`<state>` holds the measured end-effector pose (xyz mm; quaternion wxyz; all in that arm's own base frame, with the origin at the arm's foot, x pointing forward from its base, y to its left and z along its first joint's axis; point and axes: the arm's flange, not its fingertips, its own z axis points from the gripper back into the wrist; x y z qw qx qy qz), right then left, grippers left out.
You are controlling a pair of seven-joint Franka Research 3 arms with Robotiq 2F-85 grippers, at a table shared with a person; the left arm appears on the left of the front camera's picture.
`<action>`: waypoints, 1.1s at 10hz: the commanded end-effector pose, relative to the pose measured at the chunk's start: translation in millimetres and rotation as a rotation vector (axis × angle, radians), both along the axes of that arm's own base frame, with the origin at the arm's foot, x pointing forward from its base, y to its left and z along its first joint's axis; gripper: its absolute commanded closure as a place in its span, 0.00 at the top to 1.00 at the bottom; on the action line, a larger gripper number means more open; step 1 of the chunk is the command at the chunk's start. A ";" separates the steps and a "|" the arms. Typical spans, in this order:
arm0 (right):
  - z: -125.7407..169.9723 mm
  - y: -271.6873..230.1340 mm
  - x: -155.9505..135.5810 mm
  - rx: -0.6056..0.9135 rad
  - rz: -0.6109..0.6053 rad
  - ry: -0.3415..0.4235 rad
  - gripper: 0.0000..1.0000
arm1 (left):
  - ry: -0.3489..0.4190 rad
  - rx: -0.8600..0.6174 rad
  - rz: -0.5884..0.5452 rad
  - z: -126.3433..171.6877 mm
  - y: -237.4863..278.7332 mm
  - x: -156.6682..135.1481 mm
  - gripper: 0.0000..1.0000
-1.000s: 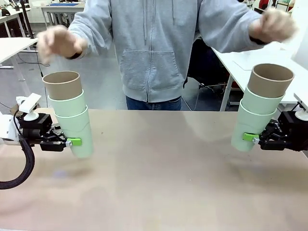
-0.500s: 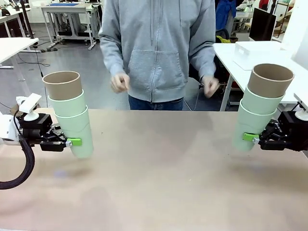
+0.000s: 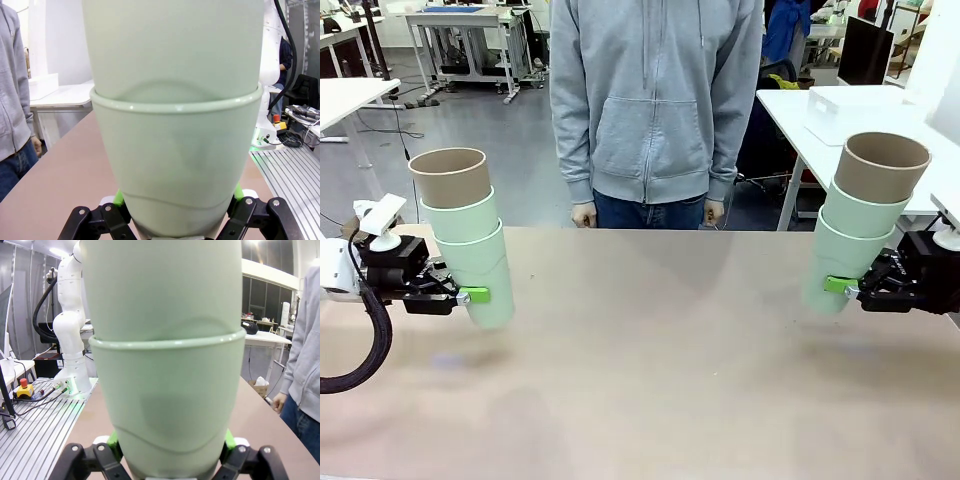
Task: Stack the cups and store them in the basket.
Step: Place the stack of Reusable plastic cups into the Pantry Basket.
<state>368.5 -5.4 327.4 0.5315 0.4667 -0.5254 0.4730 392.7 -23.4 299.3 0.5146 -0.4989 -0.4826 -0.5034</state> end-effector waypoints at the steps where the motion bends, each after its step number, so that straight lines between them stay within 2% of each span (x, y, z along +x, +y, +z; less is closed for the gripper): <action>1: 6.1 0.9 1.6 0.007 -0.011 -0.016 0.83 | -0.005 0.000 -0.009 4.1 -0.6 0.5 0.85; 11: 6.1 0.9 1.6 0.007 -0.011 -0.016 0.83 | -0.005 0.000 -0.009 4.1 -0.6 0.5 0.85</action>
